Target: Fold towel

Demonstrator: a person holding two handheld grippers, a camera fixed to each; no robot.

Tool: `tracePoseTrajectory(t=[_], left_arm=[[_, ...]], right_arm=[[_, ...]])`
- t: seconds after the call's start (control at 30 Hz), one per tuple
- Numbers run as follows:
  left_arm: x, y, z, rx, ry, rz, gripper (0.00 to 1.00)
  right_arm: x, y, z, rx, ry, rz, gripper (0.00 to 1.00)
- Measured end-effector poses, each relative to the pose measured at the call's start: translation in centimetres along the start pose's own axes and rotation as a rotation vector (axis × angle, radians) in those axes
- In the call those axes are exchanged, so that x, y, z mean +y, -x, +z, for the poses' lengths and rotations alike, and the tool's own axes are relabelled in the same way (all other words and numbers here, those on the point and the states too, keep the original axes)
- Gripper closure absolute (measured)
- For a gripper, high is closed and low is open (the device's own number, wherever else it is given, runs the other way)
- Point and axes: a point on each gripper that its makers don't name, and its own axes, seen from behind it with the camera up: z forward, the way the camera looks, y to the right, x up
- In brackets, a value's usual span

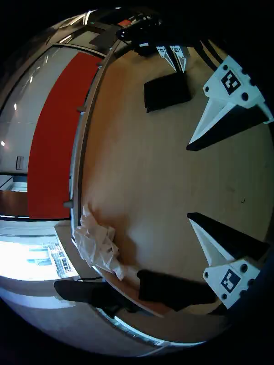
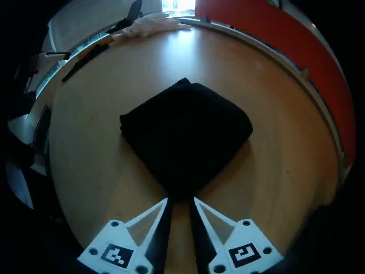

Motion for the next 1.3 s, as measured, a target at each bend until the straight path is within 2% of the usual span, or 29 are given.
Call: tracePoseTrajectory(t=[0.13,0.33,0.67,0.87,1.3], left_arm=[[0.0,0.0,0.0,0.000,0.000,-0.001,0.00],[0.1,0.0,0.0,0.000,0.000,-0.001,0.00],[0.1,0.2,0.0,-0.001,0.003,-0.002,0.00],[0.3,0.0,0.2,0.007,0.011,-0.010,0.00],[1.5,-1.1,0.2,0.030,0.041,0.009,0.00]], right_arm=[[0.0,0.0,0.0,0.001,0.000,0.002,0.76],[0.1,-0.1,-0.1,0.004,0.003,0.002,0.95],[0.5,-0.9,-1.0,0.037,0.023,-0.007,0.95],[1.0,-3.5,-2.9,0.091,0.050,-0.016,0.95],[2.4,-13.3,-8.8,0.256,0.110,-0.077,0.95]])
